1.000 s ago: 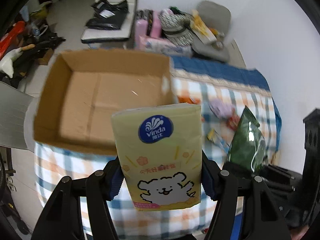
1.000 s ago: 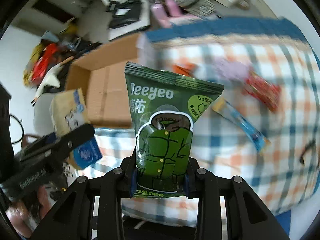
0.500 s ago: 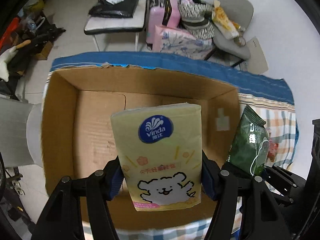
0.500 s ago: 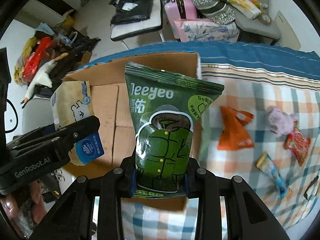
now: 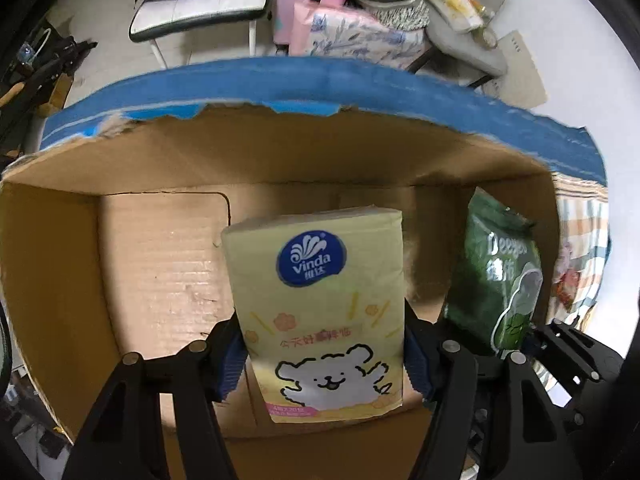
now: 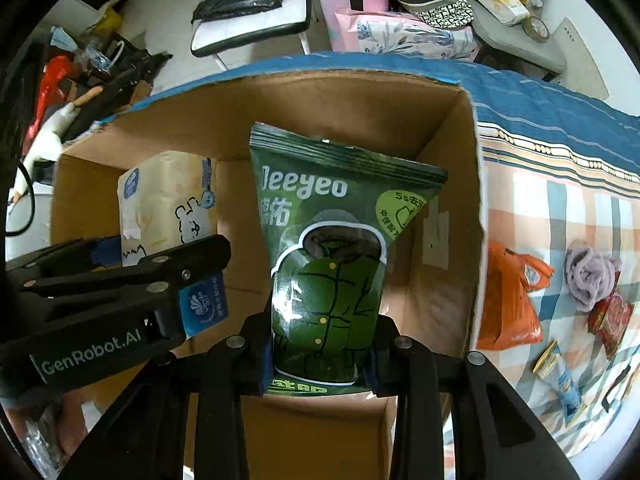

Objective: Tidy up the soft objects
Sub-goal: 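Carry the tissue pack and green bag with both grippers down into the cardboard box, then open both grippers to release the items in the box and lift away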

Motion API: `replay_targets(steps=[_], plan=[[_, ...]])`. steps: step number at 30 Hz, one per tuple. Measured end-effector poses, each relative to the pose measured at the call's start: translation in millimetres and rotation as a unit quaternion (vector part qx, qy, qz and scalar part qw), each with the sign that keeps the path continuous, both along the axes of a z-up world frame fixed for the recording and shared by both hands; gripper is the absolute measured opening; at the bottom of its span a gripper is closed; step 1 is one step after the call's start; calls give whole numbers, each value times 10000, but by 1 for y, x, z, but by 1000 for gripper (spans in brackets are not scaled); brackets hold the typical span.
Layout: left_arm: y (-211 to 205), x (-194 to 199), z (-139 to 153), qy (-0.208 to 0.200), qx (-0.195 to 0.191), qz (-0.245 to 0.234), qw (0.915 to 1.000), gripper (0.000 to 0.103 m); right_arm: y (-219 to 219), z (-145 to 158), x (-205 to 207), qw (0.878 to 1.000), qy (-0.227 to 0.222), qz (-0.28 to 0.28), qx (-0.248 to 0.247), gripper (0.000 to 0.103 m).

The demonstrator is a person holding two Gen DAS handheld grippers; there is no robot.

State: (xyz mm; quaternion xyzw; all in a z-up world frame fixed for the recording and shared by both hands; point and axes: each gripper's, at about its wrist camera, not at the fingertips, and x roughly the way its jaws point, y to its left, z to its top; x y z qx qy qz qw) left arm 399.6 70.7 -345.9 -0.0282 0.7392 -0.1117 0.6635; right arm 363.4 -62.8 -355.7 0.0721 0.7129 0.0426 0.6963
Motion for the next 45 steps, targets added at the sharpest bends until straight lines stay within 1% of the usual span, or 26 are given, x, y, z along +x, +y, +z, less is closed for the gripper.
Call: replay_targets(steps=[1, 3, 4, 5, 6, 7, 8, 9, 12, 14, 18, 19, 20, 24, 28, 32, 37, 41, 45], plan=[[-1, 2, -5, 83, 46, -32, 9999, 63, 1, -4, 2, 10000, 43, 2, -42, 40], [1, 3, -10, 141, 6, 42, 9999, 64, 5, -6, 2, 10000, 58, 3, -75, 45], [2, 4, -11, 155, -50, 75, 9998, 69, 6, -6, 2, 10000, 43, 20, -87, 52], [3, 4, -12, 178, -77, 127, 9997, 74, 7, -6, 3, 9999, 18, 45, -134, 62], [5, 3, -12, 185, -55, 162, 9997, 84, 8, -4, 2, 9998, -18, 45, -167, 69], [7, 2, -10, 168, -43, 190, 9997, 86, 10, -1, 2, 9998, -63, 71, -190, 85], [10, 1, -9, 143, -45, 222, 9996, 86, 11, 0, 2, 9997, -75, 86, -194, 89], [12, -1, -7, 120, -35, 250, 9996, 86, 12, 2, 0, 9998, -73, 73, -159, 89], [20, -4, -2, 49, 9, 347, 9994, 95, 12, 7, -3, 9997, -117, 88, -196, 90], [24, -9, 7, -73, 35, 371, 9993, 96, 13, 11, -5, 9997, -123, 87, -186, 97], [28, -23, 20, -234, 33, 310, 9992, 96, 16, 24, -14, 9995, -216, 82, -215, 99], [28, -26, 23, -257, 11, 303, 9992, 96, 17, 26, -16, 9995, -232, 87, -217, 102], [30, -29, 26, -297, -19, 237, 9993, 96, 18, 29, -19, 9994, -250, 81, -219, 103], [37, -47, 47, -673, 200, 245, 9972, 96, 23, 44, -33, 9987, -373, 82, -349, 103], [47, -63, 67, -1026, 288, 379, 9936, 96, 26, 60, -51, 9979, -467, 90, -429, 103], [59, -84, 90, -1359, 385, 481, 9888, 96, 27, 81, -74, 9965, -665, 60, -497, 103], [68, -112, 114, -1602, 314, 590, 9848, 96, 28, 106, -101, 9950, -891, 28, -460, 103], [71, -133, 136, -1814, 360, 620, 9808, 96, 29, 128, -121, 9930, -1099, 13, -435, 103], [73, -152, 157, -1953, 349, 678, 9778, 96, 28, 149, -137, 9915, -1266, 23, -296, 103]])
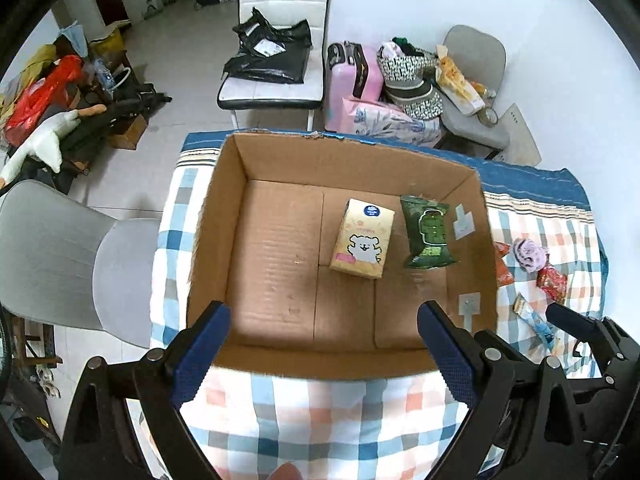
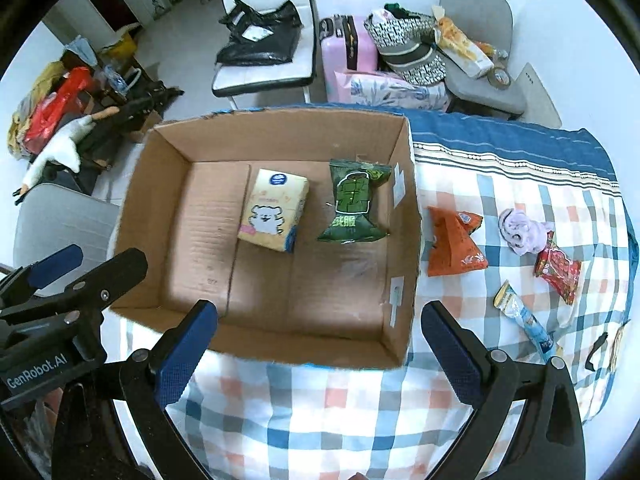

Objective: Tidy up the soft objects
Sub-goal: 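Open both grippers to release the items in the box and lift away, then grasp the orange snack bag with the left gripper while the right grasps the red snack bag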

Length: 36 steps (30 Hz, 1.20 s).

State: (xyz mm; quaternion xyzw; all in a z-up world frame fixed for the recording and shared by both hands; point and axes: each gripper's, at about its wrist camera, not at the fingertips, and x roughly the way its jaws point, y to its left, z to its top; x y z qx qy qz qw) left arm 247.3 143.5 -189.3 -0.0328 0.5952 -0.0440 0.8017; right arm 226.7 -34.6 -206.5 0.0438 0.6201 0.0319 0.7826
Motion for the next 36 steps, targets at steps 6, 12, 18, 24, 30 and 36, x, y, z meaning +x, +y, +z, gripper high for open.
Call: replay_targets(steps=[6, 12, 18, 24, 30, 36], plan=[[-19, -22, 34, -275, 111, 14, 9996, 96, -14, 23, -20, 9992, -155, 51, 379, 103], [-87, -27, 58, -437, -6, -304, 9986, 96, -78, 39, -39, 9976, -233, -223, 616, 103], [-186, -18, 34, -47, -379, -744, 9965, 96, -202, 30, -55, 9940, -61, -1016, 409, 103], [-283, 9, -30, 777, -550, -1002, 9904, 96, -312, -23, -45, 9891, 520, -1370, 124, 103], [-340, 38, -109, 1416, 58, -1017, 9847, 96, -357, -91, -7, 9905, 1179, -663, -231, 103], [-352, 61, -168, 1781, 492, -811, 9794, 96, -349, -163, 24, 9797, 1601, 642, -1018, 103]])
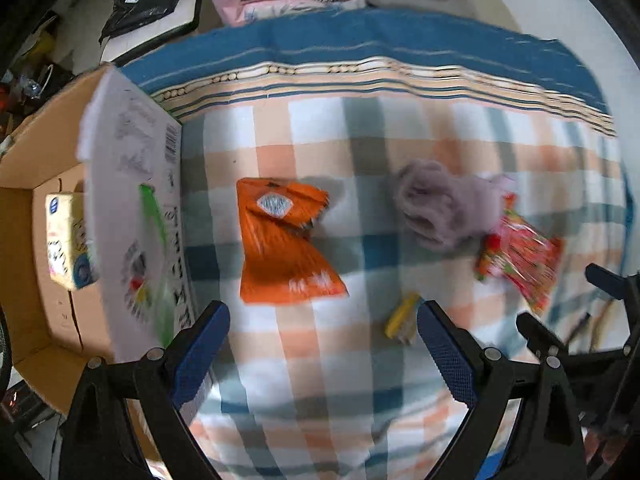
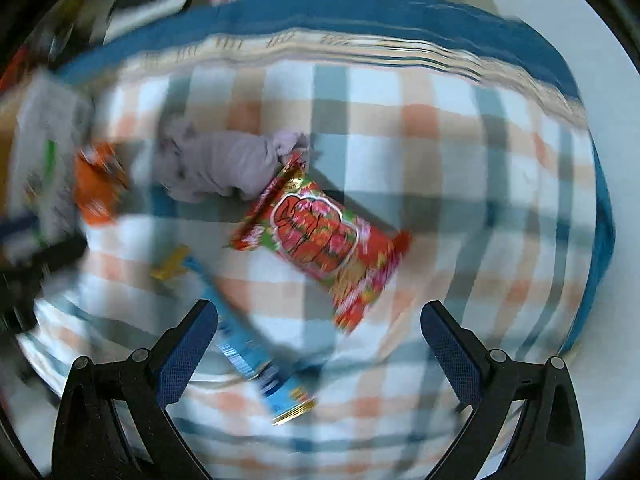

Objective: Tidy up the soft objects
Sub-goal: 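Grasp the orange snack bag with the left gripper while the right grasps the red snack bag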

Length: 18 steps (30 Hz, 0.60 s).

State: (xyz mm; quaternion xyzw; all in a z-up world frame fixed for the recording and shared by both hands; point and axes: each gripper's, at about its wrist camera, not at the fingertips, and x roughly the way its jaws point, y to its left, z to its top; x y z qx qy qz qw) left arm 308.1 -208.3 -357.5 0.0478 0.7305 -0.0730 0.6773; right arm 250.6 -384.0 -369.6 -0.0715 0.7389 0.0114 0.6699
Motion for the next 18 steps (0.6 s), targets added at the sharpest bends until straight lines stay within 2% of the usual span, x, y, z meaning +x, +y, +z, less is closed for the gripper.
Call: replay_targets(steps=[3, 9, 12, 14, 15, 17, 18], plan=[[1, 12, -19, 144, 100, 174, 9997, 96, 4, -25, 9, 9994, 198, 276, -8, 101], [-3, 23, -48, 420, 366, 161, 9983, 96, -6, -52, 23, 9986, 478, 189, 110, 97], [-2, 26, -61, 527, 424, 205, 9975, 96, -9, -54, 27, 9986, 507, 150, -3, 89], [0, 28, -70, 626, 428, 223, 9969, 96, -10, -53, 29, 9984, 536, 156, -120, 78], [-1, 28, -71, 621, 411, 204, 9970, 93, -13, -50, 32, 9983, 554, 130, -146, 76], [-3, 26, -72, 611, 382, 183, 9972, 78, -19, -46, 32, 9981, 606, -39, -77, 70], [-5, 26, -71, 600, 370, 160, 9974, 65, -24, -43, 33, 9981, 608, -103, 40, 70]])
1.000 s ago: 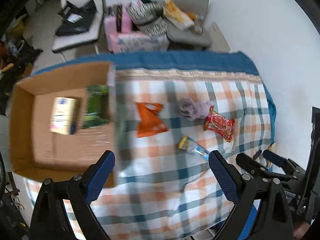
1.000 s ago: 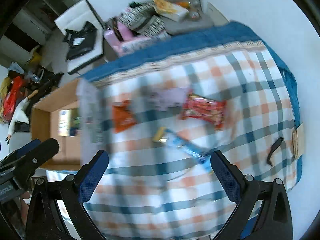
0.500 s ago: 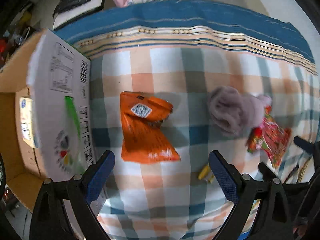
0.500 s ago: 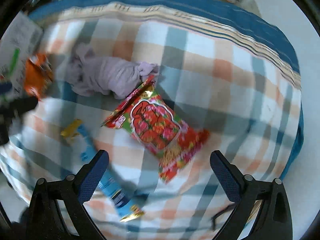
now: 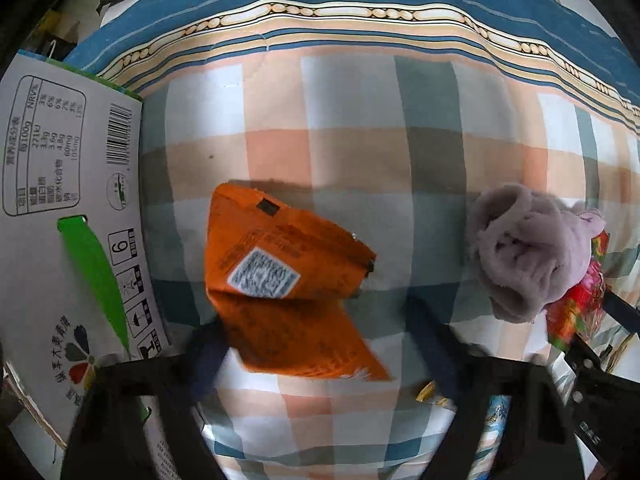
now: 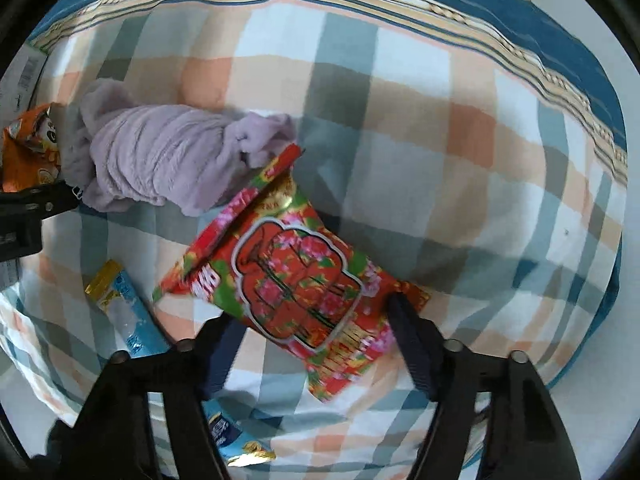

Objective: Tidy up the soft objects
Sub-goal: 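Grasp the orange snack bag with the left gripper while the right grasps the red snack bag, then carry the orange and red bags with both grippers over the cardboard box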

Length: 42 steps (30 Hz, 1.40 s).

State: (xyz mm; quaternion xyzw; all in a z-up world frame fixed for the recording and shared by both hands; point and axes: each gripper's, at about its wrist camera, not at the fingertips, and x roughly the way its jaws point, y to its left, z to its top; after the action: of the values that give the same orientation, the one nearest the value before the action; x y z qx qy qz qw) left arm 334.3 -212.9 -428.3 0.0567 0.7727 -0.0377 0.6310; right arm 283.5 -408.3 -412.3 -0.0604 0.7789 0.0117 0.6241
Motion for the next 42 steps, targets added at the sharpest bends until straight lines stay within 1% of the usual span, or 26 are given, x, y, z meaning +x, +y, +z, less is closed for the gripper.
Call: replay_targets(steps=[3, 6, 10, 13, 14, 16, 18, 19, 20, 21, 23, 24, 26, 27, 28, 29, 30, 31, 32, 37, 39, 40, 41, 42], plan=[[-7, -5, 4, -41, -163, -57, 9998, 60, -4, 12, 4, 9997, -157, 30, 207, 70], [-17, -13, 8, -111, -300, -161, 9994, 59, -2, 10, 12, 9994, -144, 307, 93, 72], [-27, -19, 1, -77, -283, -420, 9987, 60, 8, -4, 21, 9970, 29, 766, -123, 72], [-33, -23, -6, -56, -275, -577, 9979, 62, 11, -8, 22, 9955, 56, 905, -276, 72], [-33, -23, -7, -53, -297, -577, 9979, 63, 11, -6, 22, 9956, 61, 879, -310, 67], [-37, -23, -12, -44, -354, -520, 9980, 64, 6, -3, 21, 9976, 207, 480, -443, 63], [-34, -23, -15, -28, -408, -472, 9980, 64, -5, 0, 17, 9978, 508, -139, -398, 62], [-34, -22, -16, -19, -429, -451, 9981, 64, -7, 0, 15, 9973, 600, -278, -318, 62], [-35, -22, -17, -13, -449, -424, 9981, 64, -8, 2, 16, 9972, 625, -304, -259, 62], [-35, -21, -18, -9, -473, -391, 9981, 64, -8, 6, 18, 9980, 534, -179, -300, 62], [-35, -21, -18, 1, -499, -351, 9981, 64, -6, 7, 23, 9983, 439, 45, -382, 69], [-33, -18, -19, 2, -508, -343, 9981, 63, -1, 5, 27, 9982, 430, 126, -408, 71], [-30, -17, -17, -40, -532, -310, 9981, 61, 0, 2, 31, 9982, 427, 109, -396, 71], [-6, -7, -9, -62, -526, -308, 9981, 57, -2, 3, 33, 9984, 400, 93, -392, 71], [2, -3, -3, -105, -505, -305, 9982, 52, -4, 8, 35, 9986, 363, 6, -380, 71], [4, -3, -2, -130, -504, -315, 9981, 50, -5, 10, 33, 9988, 343, -58, -331, 64], [4, -4, 1, -147, -512, -317, 9981, 47, -7, 14, 32, 9990, 332, -129, -261, 60], [3, -7, 4, -160, -522, -297, 9981, 45, -16, 19, 25, 9991, 297, -182, -249, 54], [5, -8, 6, -178, -537, -278, 9980, 45, -18, 24, 20, 9990, 276, -184, -310, 52], [11, -25, 16, -262, -628, -268, 9973, 43, -21, 47, 9, 9980, 188, -421, -435, 50], [12, -26, 15, -320, -649, -291, 9970, 42, -29, 52, -11, 9975, 122, -567, -395, 49], [13, -29, 18, -365, -664, -298, 9967, 42, -32, 58, -14, 9972, 93, -639, -375, 49], [14, -32, 22, -399, -675, -296, 9965, 42, -41, 64, -6, 9969, 61, -693, -366, 49], [15, -35, 25, -434, -691, -295, 9962, 42, -41, 69, -12, 9964, 26, -761, -366, 49]])
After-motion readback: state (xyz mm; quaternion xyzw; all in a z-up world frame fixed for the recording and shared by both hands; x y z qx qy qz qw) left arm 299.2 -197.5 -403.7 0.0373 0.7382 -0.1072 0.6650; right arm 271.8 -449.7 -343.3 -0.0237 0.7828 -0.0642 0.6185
